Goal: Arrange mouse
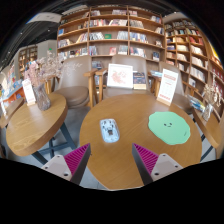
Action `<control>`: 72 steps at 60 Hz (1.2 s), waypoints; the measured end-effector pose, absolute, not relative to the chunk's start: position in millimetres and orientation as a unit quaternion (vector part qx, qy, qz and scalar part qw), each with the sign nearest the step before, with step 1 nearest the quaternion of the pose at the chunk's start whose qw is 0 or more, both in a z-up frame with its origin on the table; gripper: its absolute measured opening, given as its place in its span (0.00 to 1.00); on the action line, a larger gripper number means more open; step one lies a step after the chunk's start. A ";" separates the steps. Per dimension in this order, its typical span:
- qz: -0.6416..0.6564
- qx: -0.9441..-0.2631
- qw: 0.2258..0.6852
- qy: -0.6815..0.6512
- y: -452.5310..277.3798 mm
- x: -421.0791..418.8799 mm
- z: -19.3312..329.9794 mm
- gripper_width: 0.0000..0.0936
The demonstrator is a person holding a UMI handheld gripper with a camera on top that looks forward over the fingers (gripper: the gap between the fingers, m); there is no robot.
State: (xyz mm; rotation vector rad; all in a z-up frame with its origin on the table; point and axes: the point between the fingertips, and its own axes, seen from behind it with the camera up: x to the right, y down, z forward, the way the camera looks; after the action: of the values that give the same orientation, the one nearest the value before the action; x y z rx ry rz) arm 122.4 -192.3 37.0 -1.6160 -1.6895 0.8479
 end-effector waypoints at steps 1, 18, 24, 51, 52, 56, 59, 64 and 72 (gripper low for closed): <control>0.322 -0.616 0.322 -0.643 -192.8 119.8 35.0 0.91; 0.307 -0.634 0.315 -0.636 -191.6 68.6 4.0 0.91; 0.298 -0.648 0.309 -0.630 -185.1 50.7 -3.5 0.91; 0.279 -0.665 0.297 -0.626 -171.1 2.7 -15.1 0.87; 0.279 -0.665 0.297 -0.626 -171.8 1.7 -15.0 0.87; 0.280 -0.663 0.297 -0.627 -174.1 -0.6 -15.1 0.81; 0.283 -0.660 0.297 -0.629 -176.2 -3.3 -14.3 0.68; 0.280 -0.656 0.295 -0.635 -175.1 -6.0 -15.4 0.46; 0.295 -0.648 0.283 -0.642 -176.5 3.4 5.6 0.43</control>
State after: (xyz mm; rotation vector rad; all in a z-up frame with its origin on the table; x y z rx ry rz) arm 3.4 -176.5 5.6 -1.7358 -1.7189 0.7894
